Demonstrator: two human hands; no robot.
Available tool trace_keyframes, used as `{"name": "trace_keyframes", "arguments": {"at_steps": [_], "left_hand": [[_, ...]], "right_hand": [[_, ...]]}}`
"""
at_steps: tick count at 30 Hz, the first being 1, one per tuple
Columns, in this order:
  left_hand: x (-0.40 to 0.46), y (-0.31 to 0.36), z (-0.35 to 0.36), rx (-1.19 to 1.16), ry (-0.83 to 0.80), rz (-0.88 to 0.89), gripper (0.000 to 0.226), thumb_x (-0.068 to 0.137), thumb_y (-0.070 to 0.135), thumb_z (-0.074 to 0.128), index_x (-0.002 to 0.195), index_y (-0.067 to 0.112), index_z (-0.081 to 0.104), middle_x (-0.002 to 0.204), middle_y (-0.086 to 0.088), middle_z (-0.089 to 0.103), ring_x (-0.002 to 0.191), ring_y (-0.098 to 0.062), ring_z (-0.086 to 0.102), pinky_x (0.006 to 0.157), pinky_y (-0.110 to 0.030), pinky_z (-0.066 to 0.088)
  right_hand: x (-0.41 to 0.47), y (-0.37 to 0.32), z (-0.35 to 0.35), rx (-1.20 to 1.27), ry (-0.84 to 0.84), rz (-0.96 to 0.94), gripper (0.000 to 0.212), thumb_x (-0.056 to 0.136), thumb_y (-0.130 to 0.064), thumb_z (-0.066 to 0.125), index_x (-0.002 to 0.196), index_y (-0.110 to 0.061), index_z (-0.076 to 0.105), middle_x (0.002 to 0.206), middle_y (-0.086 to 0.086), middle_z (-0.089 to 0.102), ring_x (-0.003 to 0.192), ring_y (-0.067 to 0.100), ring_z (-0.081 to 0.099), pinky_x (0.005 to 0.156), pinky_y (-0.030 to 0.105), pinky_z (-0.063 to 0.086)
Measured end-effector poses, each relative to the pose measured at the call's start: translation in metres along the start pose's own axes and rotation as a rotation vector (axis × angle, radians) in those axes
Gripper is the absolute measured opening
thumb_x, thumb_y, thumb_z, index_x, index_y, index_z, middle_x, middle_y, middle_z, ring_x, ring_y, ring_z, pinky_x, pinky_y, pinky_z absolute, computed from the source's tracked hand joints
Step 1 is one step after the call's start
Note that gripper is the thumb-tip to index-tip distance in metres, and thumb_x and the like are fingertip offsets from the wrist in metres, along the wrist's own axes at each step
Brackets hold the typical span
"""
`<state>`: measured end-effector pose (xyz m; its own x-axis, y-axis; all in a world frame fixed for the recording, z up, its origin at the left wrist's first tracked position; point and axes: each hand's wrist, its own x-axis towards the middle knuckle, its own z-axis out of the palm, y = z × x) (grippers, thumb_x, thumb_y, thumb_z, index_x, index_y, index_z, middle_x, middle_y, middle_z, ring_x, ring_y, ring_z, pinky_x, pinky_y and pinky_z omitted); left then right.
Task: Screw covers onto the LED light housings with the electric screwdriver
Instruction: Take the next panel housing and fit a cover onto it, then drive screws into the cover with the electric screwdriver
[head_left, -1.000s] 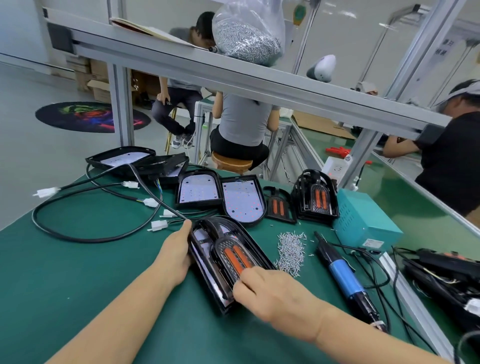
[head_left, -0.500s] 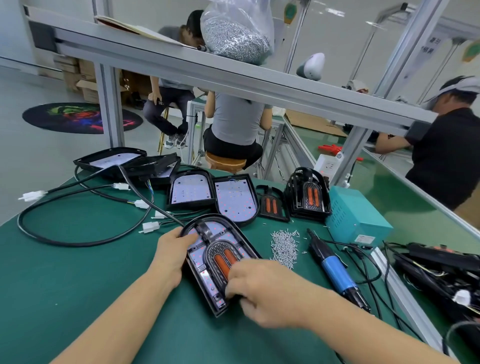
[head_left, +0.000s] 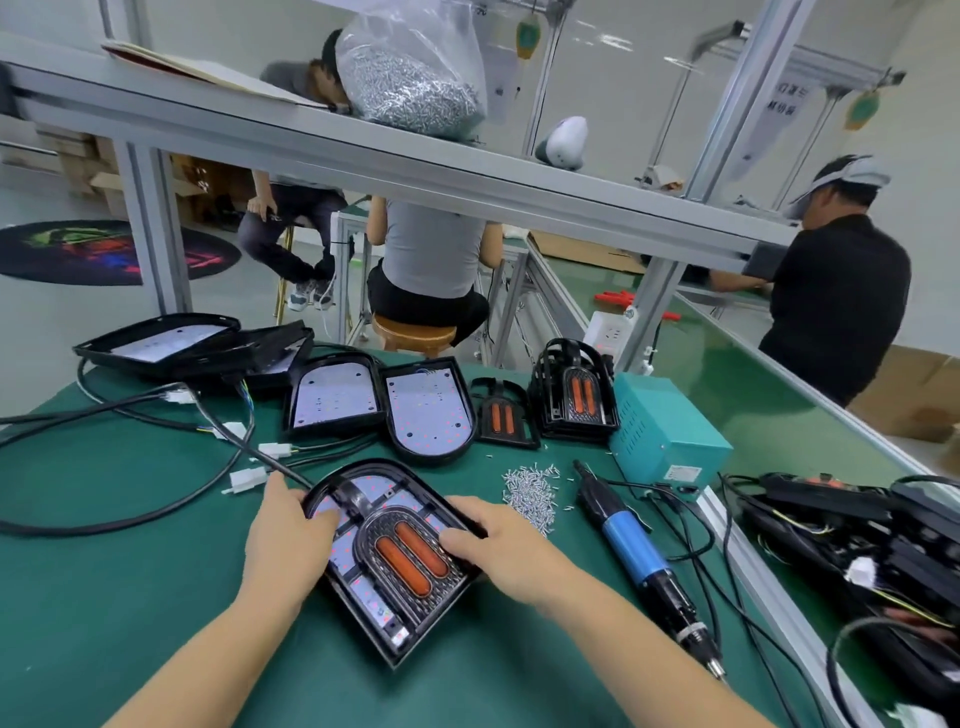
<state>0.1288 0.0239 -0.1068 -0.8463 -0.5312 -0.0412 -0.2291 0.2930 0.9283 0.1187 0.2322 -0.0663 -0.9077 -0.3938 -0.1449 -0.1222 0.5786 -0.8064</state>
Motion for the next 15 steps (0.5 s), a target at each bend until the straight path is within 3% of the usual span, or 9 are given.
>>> {"name": "trace_keyframes", "arguments": {"at_steps": [3, 5, 8, 12, 15], "left_hand": [[-0.010, 0.001, -0.005, 0.295, -0.006, 0.069, 0.052, 0.086, 0.019, 0.058, 0.132, 0.016, 0.034, 0.112, -0.003, 0.061, 0.092, -0.034, 0.057, 0.073, -0.035, 0.037], [-0.016, 0.002, -0.011, 0.487, -0.023, 0.107, 0.058, 0.089, 0.026, 0.055, 0.141, 0.023, 0.031, 0.127, -0.002, 0.055, 0.102, -0.035, 0.058, 0.075, -0.036, 0.038], [-0.017, 0.006, -0.018, 0.644, -0.071, 0.157, 0.038, 0.092, 0.034, 0.048, 0.129, 0.026, 0.047, 0.124, 0.000, 0.053, 0.103, -0.028, 0.058, 0.077, -0.033, 0.042], [-0.011, 0.016, -0.022, 0.695, -0.042, 0.193, 0.039, 0.090, 0.039, 0.052, 0.127, 0.023, 0.052, 0.125, -0.001, 0.052, 0.110, -0.025, 0.054, 0.081, -0.034, 0.044], [-0.007, 0.034, -0.019, 0.628, 0.070, 0.344, 0.035, 0.088, 0.031, 0.058, 0.119, 0.018, 0.061, 0.115, -0.004, 0.058, 0.108, -0.027, 0.053, 0.081, -0.038, 0.046]], "right_hand": [[-0.004, 0.001, -0.003, 0.030, -0.030, 0.029, 0.033, 0.098, -0.019, 0.056, 0.130, -0.022, 0.061, 0.123, -0.005, 0.067, 0.116, 0.017, 0.060, 0.107, 0.037, 0.043], [-0.006, 0.002, -0.004, 0.013, -0.042, 0.026, 0.034, 0.099, -0.022, 0.055, 0.133, -0.023, 0.059, 0.128, -0.004, 0.065, 0.120, 0.017, 0.058, 0.109, 0.035, 0.041], [-0.011, 0.004, -0.016, -0.144, 0.065, 0.021, 0.043, 0.100, -0.033, 0.052, 0.142, -0.026, 0.050, 0.135, -0.005, 0.058, 0.120, 0.010, 0.052, 0.104, 0.022, 0.035], [-0.038, 0.025, -0.062, -0.412, 0.458, 0.069, 0.045, 0.098, -0.029, 0.055, 0.141, -0.020, 0.048, 0.125, 0.000, 0.054, 0.112, 0.017, 0.053, 0.099, 0.030, 0.040], [-0.060, 0.049, -0.093, -0.509, 0.577, 0.250, 0.038, 0.097, -0.031, 0.057, 0.130, -0.014, 0.050, 0.121, 0.005, 0.053, 0.107, 0.022, 0.051, 0.090, 0.033, 0.042]]}}
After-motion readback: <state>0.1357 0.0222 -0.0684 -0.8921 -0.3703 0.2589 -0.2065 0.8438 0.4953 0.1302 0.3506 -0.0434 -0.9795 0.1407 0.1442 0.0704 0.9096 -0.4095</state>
